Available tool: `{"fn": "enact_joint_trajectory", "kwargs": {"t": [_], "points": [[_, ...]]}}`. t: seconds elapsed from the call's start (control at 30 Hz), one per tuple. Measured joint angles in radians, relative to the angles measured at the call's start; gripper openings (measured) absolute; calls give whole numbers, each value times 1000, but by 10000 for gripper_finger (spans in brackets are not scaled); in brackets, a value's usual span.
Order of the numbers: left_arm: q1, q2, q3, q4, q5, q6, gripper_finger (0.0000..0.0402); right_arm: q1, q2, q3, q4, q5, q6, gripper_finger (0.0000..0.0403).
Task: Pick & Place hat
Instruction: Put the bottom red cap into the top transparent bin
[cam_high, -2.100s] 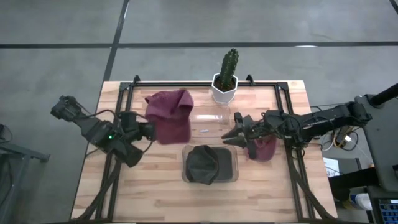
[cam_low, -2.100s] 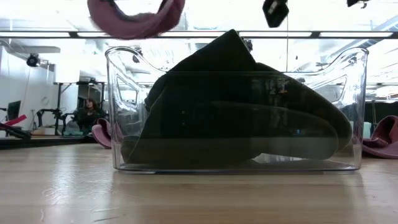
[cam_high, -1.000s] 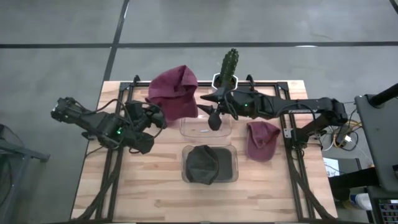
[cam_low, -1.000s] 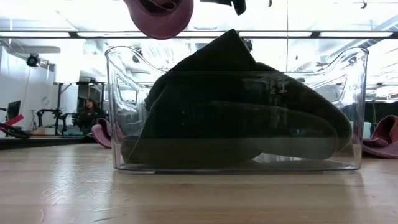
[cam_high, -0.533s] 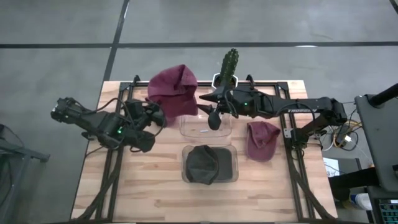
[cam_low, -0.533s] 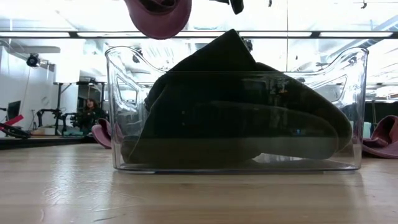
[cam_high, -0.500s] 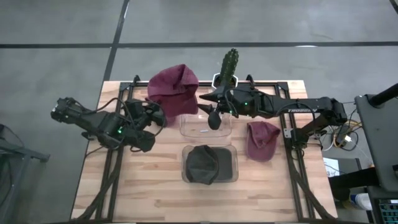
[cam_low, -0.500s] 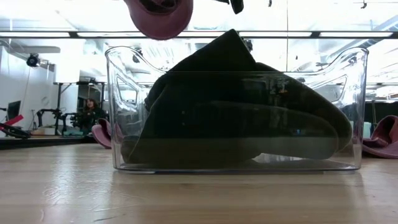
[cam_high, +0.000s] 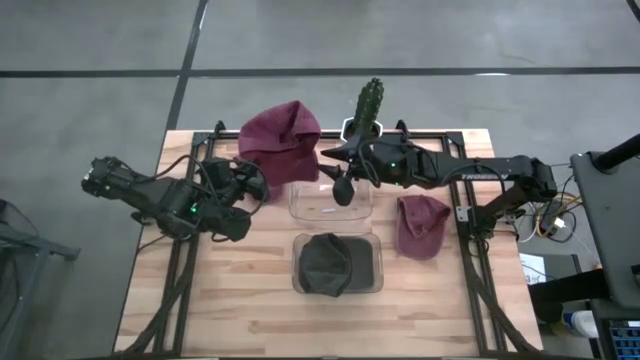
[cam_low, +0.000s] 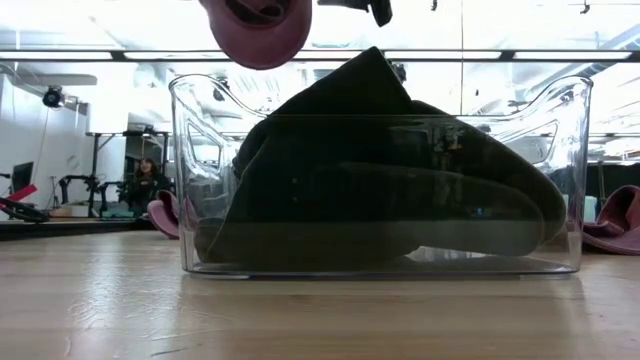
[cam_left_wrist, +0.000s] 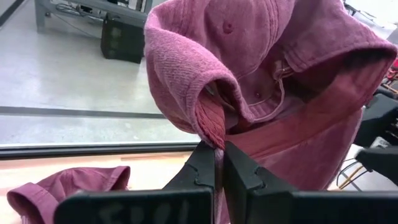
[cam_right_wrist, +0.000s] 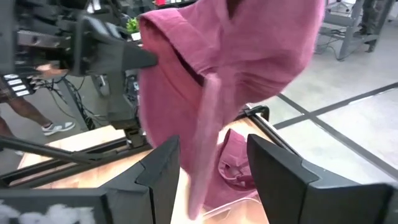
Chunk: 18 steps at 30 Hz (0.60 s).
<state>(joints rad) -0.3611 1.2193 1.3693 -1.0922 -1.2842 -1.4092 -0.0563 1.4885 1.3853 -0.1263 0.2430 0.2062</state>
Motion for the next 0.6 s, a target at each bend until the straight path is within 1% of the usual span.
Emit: {"fn": "enact_joint_trajectory", "kwargs": {"t": [0.37, 0.6], "points": [[1, 2, 0, 87, -1, 79, 7, -34, 4, -1, 19, 3, 3, 180], [2, 35, -1, 181, -2, 150, 7, -50, 4, -2, 36, 1, 4, 175]]}}
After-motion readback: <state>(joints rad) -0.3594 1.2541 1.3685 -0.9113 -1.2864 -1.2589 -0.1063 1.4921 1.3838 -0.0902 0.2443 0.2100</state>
